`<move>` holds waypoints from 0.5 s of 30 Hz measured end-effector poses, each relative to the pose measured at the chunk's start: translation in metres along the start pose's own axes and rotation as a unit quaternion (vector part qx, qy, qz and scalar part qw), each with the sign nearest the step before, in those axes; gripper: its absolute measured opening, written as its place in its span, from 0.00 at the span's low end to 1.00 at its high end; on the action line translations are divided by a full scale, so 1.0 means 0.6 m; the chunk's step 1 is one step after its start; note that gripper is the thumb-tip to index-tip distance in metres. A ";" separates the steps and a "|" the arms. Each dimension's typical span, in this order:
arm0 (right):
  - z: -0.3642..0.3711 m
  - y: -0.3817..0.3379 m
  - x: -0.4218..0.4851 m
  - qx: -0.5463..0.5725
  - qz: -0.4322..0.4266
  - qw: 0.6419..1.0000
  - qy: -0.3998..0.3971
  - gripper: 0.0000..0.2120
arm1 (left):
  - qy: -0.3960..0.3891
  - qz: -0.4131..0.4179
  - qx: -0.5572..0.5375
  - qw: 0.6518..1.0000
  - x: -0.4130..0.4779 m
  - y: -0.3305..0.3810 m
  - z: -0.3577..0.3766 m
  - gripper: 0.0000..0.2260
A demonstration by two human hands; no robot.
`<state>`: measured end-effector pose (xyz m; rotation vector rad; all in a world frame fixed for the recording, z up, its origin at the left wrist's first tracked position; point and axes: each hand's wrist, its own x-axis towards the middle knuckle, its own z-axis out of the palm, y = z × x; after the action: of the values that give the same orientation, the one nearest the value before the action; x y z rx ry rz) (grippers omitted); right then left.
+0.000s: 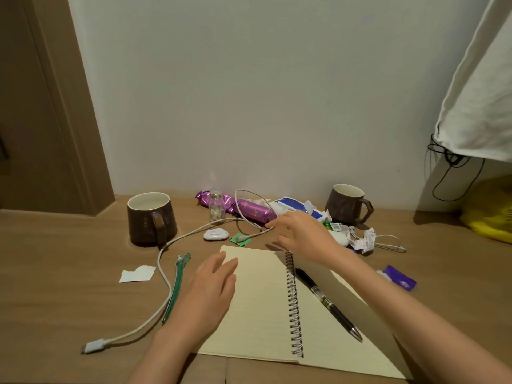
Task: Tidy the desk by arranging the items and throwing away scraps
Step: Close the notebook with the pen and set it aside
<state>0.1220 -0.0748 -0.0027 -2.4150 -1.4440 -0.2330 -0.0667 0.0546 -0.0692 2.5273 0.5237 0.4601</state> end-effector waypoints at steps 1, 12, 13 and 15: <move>-0.012 -0.001 -0.021 0.011 0.006 1.000 -0.006 0.15 | 0.003 0.005 0.000 1.000 -0.001 0.001 0.000 0.19; -0.015 0.002 -0.185 0.038 0.170 0.977 -0.124 0.12 | -0.036 0.089 -0.001 0.995 -0.014 0.087 0.033 0.18; -0.015 0.003 -0.189 0.035 0.176 0.978 -0.111 0.10 | -0.069 0.093 0.018 0.993 -0.017 0.096 0.040 0.19; -0.017 0.007 -0.194 0.028 0.188 0.977 -0.101 0.08 | -0.120 0.097 0.063 0.986 -0.020 0.109 0.051 0.19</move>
<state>0.0703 -0.1764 -0.0284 -2.6644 -1.0167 0.1424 -0.0465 -0.0151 -0.0607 2.7203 0.2225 0.1918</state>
